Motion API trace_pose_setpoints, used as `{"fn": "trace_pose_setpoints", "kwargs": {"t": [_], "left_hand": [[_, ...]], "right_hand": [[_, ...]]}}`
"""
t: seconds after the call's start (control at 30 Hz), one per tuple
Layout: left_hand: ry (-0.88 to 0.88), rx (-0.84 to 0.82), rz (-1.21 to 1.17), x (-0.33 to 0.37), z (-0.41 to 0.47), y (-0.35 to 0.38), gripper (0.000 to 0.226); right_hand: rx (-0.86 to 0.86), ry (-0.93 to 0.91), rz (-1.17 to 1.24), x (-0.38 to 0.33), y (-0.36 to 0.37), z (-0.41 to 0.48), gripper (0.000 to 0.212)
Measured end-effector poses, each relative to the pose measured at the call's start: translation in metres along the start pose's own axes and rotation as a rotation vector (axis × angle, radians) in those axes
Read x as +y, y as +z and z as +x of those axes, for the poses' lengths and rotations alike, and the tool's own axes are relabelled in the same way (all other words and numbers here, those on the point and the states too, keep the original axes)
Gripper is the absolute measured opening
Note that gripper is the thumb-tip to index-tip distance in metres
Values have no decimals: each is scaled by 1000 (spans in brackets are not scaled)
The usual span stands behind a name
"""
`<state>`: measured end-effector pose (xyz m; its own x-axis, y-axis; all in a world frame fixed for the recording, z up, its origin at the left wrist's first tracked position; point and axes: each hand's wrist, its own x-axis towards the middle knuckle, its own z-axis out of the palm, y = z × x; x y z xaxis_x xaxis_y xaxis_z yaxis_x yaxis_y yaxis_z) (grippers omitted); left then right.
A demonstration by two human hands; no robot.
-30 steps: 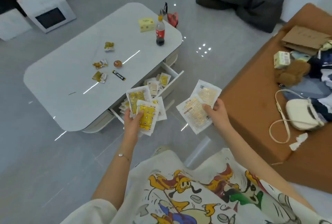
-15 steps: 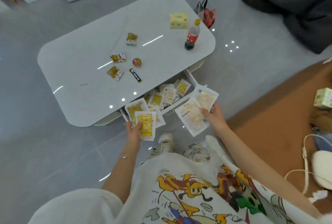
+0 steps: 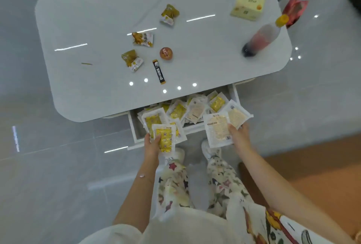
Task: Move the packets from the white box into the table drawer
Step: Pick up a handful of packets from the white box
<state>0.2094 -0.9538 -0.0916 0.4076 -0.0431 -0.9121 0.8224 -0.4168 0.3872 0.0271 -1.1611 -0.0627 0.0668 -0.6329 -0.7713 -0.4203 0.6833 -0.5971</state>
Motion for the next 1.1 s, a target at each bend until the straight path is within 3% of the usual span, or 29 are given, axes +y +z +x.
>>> {"fn": "trace_pose_setpoints", "kwargs": {"t": [0.2,0.43,0.83,1.1], "left_hand": [[-10,17,41,-25,119,80,53],[29,95,-30,-37,204,122,60],[377,318,200,-43,218,151,54],[628,449,544,-49,192,126,53]], "right_hand": [[-43,2,-126,38,26,163,51],[19,61,-86,67,48,257,49],[28,69,-75,80,69,304,48],[5,24,-401,70,65,289,63]]}}
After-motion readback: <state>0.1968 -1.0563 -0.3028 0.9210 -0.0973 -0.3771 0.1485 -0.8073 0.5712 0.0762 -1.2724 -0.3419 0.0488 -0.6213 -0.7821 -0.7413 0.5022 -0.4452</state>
